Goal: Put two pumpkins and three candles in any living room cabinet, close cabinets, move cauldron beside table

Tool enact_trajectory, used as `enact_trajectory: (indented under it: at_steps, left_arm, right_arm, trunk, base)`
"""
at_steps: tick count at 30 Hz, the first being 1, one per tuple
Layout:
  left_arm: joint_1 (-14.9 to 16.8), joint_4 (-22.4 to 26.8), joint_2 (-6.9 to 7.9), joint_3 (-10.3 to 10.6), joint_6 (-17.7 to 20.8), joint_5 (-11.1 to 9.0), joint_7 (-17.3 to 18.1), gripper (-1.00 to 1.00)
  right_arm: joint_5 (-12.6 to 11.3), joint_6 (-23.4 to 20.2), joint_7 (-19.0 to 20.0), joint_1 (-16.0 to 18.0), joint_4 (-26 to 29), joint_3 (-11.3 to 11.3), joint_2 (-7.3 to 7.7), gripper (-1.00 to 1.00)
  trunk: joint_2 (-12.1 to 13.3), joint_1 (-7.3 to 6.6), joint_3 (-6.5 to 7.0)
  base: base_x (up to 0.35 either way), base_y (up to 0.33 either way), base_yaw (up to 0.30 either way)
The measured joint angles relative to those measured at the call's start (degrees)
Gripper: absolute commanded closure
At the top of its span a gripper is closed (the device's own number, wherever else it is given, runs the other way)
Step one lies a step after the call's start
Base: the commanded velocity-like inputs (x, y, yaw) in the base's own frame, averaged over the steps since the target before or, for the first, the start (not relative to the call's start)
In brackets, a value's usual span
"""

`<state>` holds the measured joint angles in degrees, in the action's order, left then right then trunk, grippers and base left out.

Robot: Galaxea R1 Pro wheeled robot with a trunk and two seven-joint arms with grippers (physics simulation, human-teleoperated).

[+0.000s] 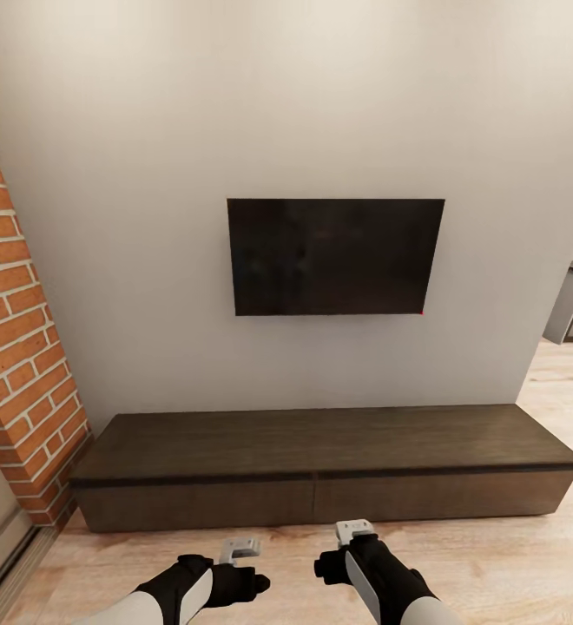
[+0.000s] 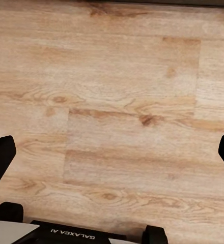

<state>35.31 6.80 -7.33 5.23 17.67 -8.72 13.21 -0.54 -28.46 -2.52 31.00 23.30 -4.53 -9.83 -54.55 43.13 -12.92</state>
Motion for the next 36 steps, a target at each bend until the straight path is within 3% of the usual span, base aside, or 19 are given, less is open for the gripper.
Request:
enact_trajectory:
  at_steps: [4,9,14,15,17,18,21,24,28,33,36]
  left_arm:
    - [0.02,0.52,0.02,-0.12,0.96,-0.11,0.00,-1.00]
    - [0.22,4.34,0.19,-0.14,8.71,-0.41,-0.08,-1.00]
    - [0.21,19.66,0.36,-0.29,21.37,-0.96,-0.24,-1.00]
    - [0.24,25.62,0.39,-0.96,25.87,-1.51,-0.56,-1.00]
    - [0.19,31.93,0.43,-2.42,29.68,-1.86,-1.44,-1.00]
    - [0.21,36.38,0.45,-4.32,32.19,-2.18,-3.00,-1.00]
    - [0.22,41.13,0.51,-6.87,34.45,-2.62,-6.43,-1.00]
    - [0.32,43.97,0.52,-8.73,35.79,-2.74,-10.48,-1.00]
    - [0.77,47.25,0.46,-9.46,36.74,-2.27,-14.49,-1.00]
    - [0.83,52.05,0.50,-9.56,38.68,-2.42,-15.10,-1.00]
    - [0.77,59.00,0.52,-9.64,41.57,-3.35,-14.29,-1.00]
  right_arm:
    - [0.00,0.06,0.01,0.00,0.01,0.12,0.09,-1.00]
    - [-0.05,1.71,-0.39,0.00,-0.23,1.15,0.26,-1.00]
    - [0.07,2.39,-0.72,0.04,-0.34,6.32,0.62,-1.00]
    - [0.11,2.46,-0.81,0.06,-0.35,7.92,0.89,-1.00]
    - [0.09,2.56,-0.86,0.07,-0.37,9.16,1.19,-1.00]
    - [0.10,2.64,-0.87,0.08,-0.37,10.01,1.39,-1.00]
    - [0.09,2.77,-0.88,0.08,-0.36,11.29,1.58,-1.00]
    - [0.09,5.20,-0.92,0.08,-0.37,14.85,1.76,-1.00]
    - [0.04,11.57,-1.04,0.09,-0.54,23.01,1.86,-1.00]
    - [-0.09,14.99,-0.91,0.09,-0.58,29.67,2.69,-1.00]
    - [-1.02,15.46,-0.31,0.09,-0.61,34.10,4.14,-1.00]
  trunk:
    - [0.00,0.00,0.00]
    - [0.00,0.00,0.00]
    - [0.00,0.00,0.01]
    - [0.00,0.00,0.01]
    - [0.00,0.00,0.01]
    - [0.00,0.00,0.01]
    - [0.00,0.00,0.01]
    - [0.00,0.00,0.00]
    - [0.00,0.00,0.01]
    - [0.00,0.00,0.01]
    - [0.00,0.00,0.01]
  base:
    - [0.000,0.000,0.000]
    - [0.000,0.000,0.000]
    - [0.000,0.000,0.000]
    - [0.000,0.000,0.000]
    - [0.000,0.000,0.000]
    - [0.000,0.000,0.000]
    - [0.000,0.000,0.000]
    - [0.000,0.000,0.000]
    - [0.000,0.000,0.000]
    - [0.000,0.000,0.000]
    - [0.000,0.000,0.000]
